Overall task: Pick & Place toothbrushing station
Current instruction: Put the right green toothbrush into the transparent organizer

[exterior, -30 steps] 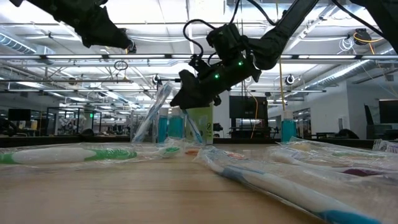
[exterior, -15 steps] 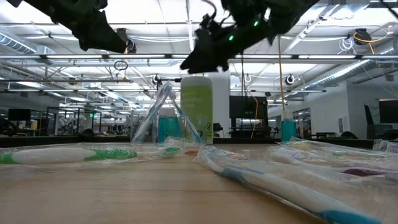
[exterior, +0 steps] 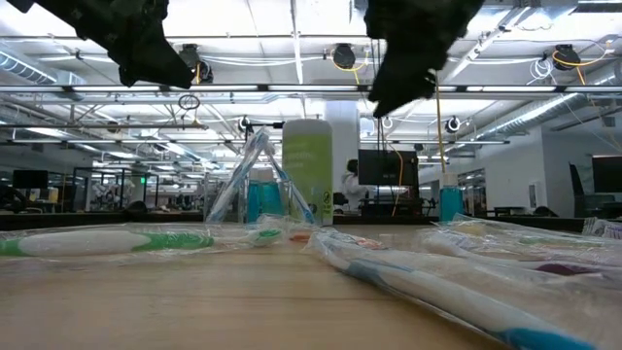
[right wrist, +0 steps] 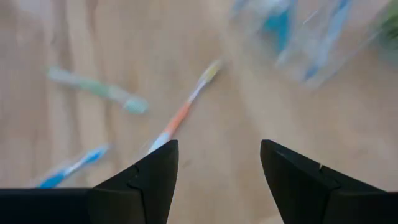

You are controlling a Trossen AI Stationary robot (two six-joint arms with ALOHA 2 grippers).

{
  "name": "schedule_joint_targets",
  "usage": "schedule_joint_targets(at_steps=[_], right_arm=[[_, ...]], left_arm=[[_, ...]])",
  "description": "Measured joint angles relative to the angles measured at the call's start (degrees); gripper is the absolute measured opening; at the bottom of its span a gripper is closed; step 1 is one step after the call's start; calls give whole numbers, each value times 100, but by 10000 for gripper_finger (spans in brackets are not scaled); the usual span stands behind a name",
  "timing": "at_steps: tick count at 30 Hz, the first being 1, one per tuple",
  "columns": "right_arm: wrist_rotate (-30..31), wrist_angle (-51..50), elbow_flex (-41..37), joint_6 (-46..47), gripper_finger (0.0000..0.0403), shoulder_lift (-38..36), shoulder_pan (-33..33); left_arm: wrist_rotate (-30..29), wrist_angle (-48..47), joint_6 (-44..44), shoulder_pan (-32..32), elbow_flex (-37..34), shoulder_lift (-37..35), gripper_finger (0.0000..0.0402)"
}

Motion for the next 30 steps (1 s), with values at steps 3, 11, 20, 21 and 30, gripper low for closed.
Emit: schedule_joint_targets(at_steps=[3, 11, 20, 21, 30], right_arm=[[-22, -101, -203, 644, 223, 146, 411], [172, -334, -1149, 2263, 221, 233, 728], [136, 77, -2075, 2986, 221, 231, 728], [57, 353, -2201, 3011, 221, 231, 728], [363, 1408, -2844, 2607, 218, 207, 732]], left_arm=[[-10, 7, -5, 0, 0, 0, 131], [-25, 47, -23, 0, -2, 0, 131], [-28, 50, -43, 0, -2, 0, 131], [-28, 50, -43, 0, -2, 0, 131], [-28, 50, -38, 0, -1, 0, 131]])
